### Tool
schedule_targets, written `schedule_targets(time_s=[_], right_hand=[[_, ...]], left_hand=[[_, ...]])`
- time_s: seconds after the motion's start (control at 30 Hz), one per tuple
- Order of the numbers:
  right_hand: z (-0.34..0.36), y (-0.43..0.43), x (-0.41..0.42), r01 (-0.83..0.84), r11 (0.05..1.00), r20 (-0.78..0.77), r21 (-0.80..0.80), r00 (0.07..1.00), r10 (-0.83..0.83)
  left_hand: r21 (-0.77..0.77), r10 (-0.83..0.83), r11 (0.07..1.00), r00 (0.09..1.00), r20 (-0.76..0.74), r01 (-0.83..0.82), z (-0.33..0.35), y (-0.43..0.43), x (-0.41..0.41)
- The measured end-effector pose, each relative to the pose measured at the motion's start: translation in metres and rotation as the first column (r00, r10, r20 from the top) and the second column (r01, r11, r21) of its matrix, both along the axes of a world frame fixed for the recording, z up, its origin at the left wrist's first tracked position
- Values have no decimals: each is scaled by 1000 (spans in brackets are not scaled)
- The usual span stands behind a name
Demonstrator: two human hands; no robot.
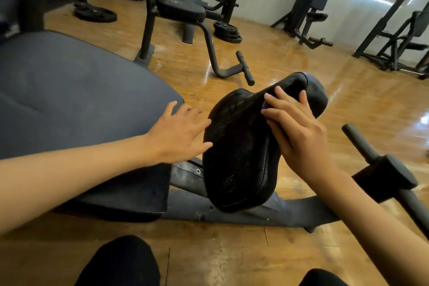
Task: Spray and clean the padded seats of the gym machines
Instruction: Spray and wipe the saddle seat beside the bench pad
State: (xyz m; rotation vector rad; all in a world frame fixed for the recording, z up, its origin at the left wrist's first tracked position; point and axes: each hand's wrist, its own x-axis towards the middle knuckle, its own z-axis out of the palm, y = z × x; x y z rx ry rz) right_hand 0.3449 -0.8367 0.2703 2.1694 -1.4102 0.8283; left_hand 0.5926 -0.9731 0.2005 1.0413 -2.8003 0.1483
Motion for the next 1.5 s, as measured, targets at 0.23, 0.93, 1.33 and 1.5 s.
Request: schedule_targets(time_s=[0.23, 0.93, 1.33, 1.5], right_hand=[[-24, 28, 34, -82, 944, 13, 320, 997, 82], [6, 2, 34, 45, 933, -196, 358, 980, 28], [70, -27, -7, 70, 994, -454, 89, 891, -22], [90, -45, -15, 250, 968, -196, 18, 950, -241]], left_hand=[[-110, 129, 989, 933, 336, -97, -1, -20, 50], [-139, 154, 986, 847, 508, -96, -10, -20, 34], [-149, 156, 984, 849, 505, -93, -10, -18, 35], [-158, 158, 983, 850, 502, -89, -11, -17, 35]])
